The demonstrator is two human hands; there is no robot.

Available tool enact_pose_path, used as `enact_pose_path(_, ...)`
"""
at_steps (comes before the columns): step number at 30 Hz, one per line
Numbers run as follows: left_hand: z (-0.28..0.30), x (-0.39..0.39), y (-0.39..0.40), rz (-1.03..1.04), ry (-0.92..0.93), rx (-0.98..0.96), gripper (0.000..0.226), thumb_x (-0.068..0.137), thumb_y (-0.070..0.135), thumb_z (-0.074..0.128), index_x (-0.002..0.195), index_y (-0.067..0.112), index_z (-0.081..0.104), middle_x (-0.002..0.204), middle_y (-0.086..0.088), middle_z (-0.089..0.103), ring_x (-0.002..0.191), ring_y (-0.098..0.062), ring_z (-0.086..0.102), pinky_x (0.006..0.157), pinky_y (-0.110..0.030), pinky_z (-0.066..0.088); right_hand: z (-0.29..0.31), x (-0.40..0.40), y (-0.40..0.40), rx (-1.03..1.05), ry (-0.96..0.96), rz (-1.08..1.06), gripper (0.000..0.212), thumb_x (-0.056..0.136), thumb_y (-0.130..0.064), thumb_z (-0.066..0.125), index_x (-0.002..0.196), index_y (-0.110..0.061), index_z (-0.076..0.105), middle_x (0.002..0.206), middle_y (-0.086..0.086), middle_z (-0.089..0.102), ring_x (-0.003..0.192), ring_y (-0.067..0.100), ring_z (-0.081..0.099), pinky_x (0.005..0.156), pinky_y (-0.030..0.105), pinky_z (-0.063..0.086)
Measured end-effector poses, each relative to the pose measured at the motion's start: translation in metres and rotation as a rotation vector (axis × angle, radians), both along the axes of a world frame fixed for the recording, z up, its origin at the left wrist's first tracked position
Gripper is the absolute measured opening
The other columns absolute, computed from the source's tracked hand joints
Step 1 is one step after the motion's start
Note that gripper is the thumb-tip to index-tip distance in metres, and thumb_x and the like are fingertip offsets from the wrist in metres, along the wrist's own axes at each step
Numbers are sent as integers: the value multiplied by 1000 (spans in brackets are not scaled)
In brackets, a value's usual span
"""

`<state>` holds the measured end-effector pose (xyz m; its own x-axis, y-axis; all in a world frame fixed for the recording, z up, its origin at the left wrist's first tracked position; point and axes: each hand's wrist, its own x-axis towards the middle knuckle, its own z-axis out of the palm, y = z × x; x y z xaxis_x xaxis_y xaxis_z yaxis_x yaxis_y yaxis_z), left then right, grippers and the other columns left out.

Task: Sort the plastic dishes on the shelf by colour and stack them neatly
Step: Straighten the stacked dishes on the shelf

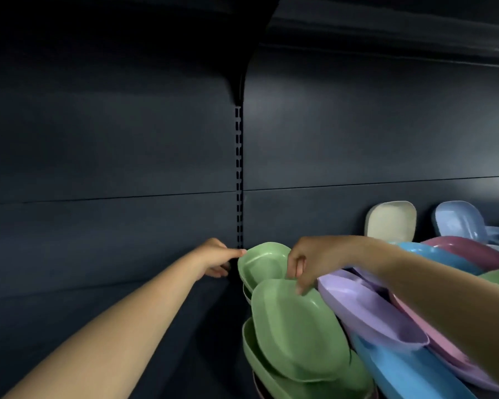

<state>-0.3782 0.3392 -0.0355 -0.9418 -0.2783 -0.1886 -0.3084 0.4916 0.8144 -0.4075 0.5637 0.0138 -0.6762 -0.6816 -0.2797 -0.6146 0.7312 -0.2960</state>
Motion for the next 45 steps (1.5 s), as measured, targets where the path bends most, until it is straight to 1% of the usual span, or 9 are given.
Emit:
enact_pose_path(6,-11,-18,13,3,-59,5,32,83,31,70,64,15,49,55,-1,50,45,-11,45,45,-18,35,-7,-18,-6,17,-121,99,30,72,-33,80,91,-14,67,77,-4,63,70,11,51,66,25,38)
enact_pose_path(11,-14,-21,14,2,-43,7,34,83,18,70,58,14,48,43,4,48,43,-9,43,42,-16,34,-9,-24,-17,15,-209,186,20,76,-31,78,82,-19,63,76,-2,58,72,11,48,59,23,37)
enact_pose_path(16,-17,-20,12,19,-7,45,28,84,19,69,62,14,53,43,7,52,41,-7,45,44,-16,37,-16,-27,-24,38,-253,254,23,78,-29,76,72,-17,58,58,-8,47,55,8,39,44,16,29)
enact_pose_path(23,-16,-15,14,78,26,67,27,84,20,69,61,14,58,44,6,54,46,-9,47,46,-18,38,-16,-25,-25,16,-276,281,11,80,-23,75,79,-14,69,68,-9,64,62,4,56,64,18,44)
enact_pose_path(30,-1,0,3,205,110,123,17,88,19,65,73,11,60,57,0,56,47,-11,47,42,-16,38,-11,-28,-23,-208,-254,239,30,78,-24,76,87,3,65,81,9,59,75,18,51,74,33,42)
enact_pose_path(33,7,12,-7,278,181,166,18,87,18,66,73,13,57,64,-2,58,51,-12,50,47,-19,41,-4,-31,-23,-334,-250,203,14,79,-20,76,86,-9,72,92,8,73,83,22,68,83,34,55)
enact_pose_path(35,11,22,-13,319,234,212,17,86,16,68,74,13,57,70,-3,60,57,-13,54,50,-20,45,0,-30,-26,-416,-218,175,19,78,-20,77,95,-11,73,100,8,74,95,25,70,92,39,54)
enact_pose_path(41,20,59,-38,508,345,242,18,80,6,72,75,12,56,66,-4,58,49,-12,47,37,-15,39,15,-17,-34,-581,-199,151,21,84,-11,70,105,-8,70,100,5,74,89,16,71,82,24,56)
enact_pose_path(45,30,95,-63,611,435,262,22,78,5,74,73,12,53,68,-5,59,50,-13,46,42,-18,40,22,-2,-48,-561,-147,149,19,88,-11,66,106,-8,69,101,7,74,91,18,70,88,32,54)
